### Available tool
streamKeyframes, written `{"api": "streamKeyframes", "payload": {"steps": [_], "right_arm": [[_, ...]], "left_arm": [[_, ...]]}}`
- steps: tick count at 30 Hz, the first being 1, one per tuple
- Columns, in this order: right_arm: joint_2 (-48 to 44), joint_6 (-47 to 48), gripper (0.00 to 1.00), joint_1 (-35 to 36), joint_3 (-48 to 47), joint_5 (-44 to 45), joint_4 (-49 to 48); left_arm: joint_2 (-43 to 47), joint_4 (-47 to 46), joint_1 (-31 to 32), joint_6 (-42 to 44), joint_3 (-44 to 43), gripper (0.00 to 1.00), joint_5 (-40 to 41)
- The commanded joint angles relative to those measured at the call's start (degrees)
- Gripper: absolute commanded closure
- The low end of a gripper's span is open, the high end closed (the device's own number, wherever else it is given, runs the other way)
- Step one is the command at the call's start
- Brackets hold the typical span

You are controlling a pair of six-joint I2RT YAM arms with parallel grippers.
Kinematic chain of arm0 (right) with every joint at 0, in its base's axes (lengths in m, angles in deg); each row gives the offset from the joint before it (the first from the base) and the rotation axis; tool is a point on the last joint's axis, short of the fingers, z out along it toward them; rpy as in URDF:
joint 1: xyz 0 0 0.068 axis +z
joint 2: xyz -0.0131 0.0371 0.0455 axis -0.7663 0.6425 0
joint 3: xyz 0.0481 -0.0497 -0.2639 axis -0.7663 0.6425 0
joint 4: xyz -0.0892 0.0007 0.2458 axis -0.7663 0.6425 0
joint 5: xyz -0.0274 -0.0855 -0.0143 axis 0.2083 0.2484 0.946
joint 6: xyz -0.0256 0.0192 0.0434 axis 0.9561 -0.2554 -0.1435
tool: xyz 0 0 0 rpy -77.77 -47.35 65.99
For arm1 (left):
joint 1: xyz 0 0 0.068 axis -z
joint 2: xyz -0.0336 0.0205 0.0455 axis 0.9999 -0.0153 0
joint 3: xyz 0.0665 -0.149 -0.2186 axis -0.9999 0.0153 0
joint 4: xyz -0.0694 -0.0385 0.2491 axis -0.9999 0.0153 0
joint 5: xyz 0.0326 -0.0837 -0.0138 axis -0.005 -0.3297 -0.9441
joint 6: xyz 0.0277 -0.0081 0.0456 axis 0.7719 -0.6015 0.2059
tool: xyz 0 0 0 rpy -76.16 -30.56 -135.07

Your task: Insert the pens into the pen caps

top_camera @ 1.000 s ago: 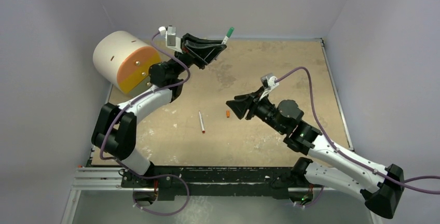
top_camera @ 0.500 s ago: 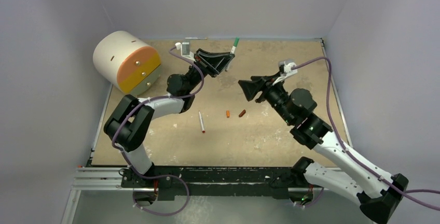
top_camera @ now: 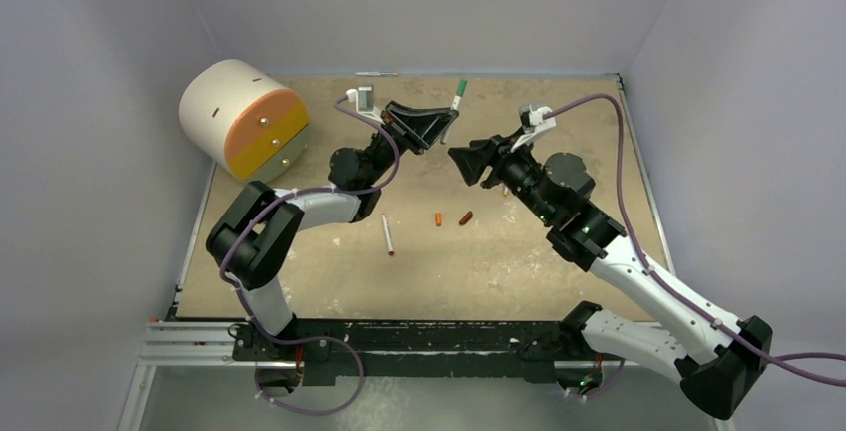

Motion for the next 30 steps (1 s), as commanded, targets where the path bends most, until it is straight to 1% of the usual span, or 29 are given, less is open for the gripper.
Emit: {"api": "streamKeyframes", "payload": {"steps": [1,6,9,16,22,25,26,28,30], "right_arm": [[-2.25,-1.38,0.44,-0.83,-3.82,3.39,-3.51],[-1.59,-4.20,0.45,-3.17,-5.02,5.98,-2.99],[0.21,-5.00,0.49,-4.02,-7.50,6.42,-2.13],[2.28,-5.68,0.52,-5.00,-8.57,4.85,-2.85],[3.44,-6.47,0.57,-5.32,-8.82,3.90,-2.40],[3.62,-6.69,0.68,-5.49,-8.69,3.70,-2.88],[3.71,-6.66,0.71,-5.53,-8.67,3.70,-2.93],[4.02,-6.77,0.72,-5.62,-8.84,3.86,-2.73],[4.36,-6.98,0.75,-5.75,-9.05,3.90,-2.38]], "left_arm": [[-1.00,-12.00,0.66,-0.03,-0.63,1.00,-3.24],[-1.46,-11.92,1.70,1.97,-0.92,1.00,-6.06],[-1.24,-11.92,2.09,2.77,-0.89,1.00,-7.04],[-0.74,-11.91,2.47,3.38,-0.97,1.00,-8.42],[-0.24,-11.92,2.85,3.90,-1.08,1.00,-8.69],[-0.38,-11.92,3.04,3.90,-1.39,1.00,-9.26],[-0.42,-11.92,3.09,3.87,-1.45,1.00,-9.48],[-0.39,-11.92,3.16,3.60,-1.61,1.00,-9.87],[-0.27,-11.92,3.14,3.42,-1.72,1.00,-10.56]]}}
